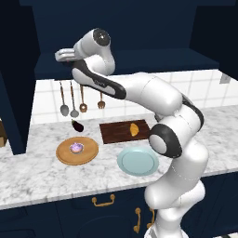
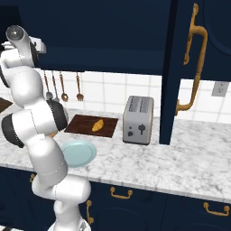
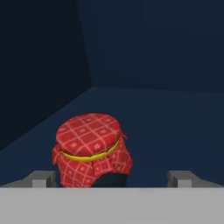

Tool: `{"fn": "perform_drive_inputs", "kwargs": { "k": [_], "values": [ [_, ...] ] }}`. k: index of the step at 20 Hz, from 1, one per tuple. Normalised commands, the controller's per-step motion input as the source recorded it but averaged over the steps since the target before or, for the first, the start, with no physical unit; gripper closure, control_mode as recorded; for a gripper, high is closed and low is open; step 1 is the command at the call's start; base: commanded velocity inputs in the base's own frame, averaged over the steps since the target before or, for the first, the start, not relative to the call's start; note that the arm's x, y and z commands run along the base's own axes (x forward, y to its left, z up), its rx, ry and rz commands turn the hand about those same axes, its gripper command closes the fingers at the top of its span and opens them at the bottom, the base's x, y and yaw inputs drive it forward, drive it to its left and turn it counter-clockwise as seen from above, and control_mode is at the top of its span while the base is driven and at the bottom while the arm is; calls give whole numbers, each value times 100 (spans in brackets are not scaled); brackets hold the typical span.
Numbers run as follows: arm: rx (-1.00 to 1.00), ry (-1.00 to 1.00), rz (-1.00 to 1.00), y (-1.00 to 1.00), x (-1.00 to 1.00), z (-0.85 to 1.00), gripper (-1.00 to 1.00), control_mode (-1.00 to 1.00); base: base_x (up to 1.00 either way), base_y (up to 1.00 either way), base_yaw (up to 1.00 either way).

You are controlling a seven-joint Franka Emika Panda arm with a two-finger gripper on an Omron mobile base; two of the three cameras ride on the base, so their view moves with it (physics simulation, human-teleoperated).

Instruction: From the different types of pastries on the counter, select a croissant and place it on the cutting board. Then retrieve a jar of jam from the cabinet and place it alongside the croissant on the cutting board.

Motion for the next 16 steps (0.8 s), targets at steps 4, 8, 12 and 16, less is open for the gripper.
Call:
{"fn": "perform_drive_inputs", "kwargs": {
  "k": [4, 8, 12, 16],
  "values": [
    [1, 0, 0, 2, 31, 0, -100, -100, 0, 0, 0],
    [0, 0, 0, 1, 2, 0, -100, -100, 0, 0, 0],
    [4, 0, 0, 0, 14, 0, -100, -100, 0, 0, 0],
    [5, 1, 0, 3, 36, -1, -100, -100, 0, 0, 0]
  ]
}}
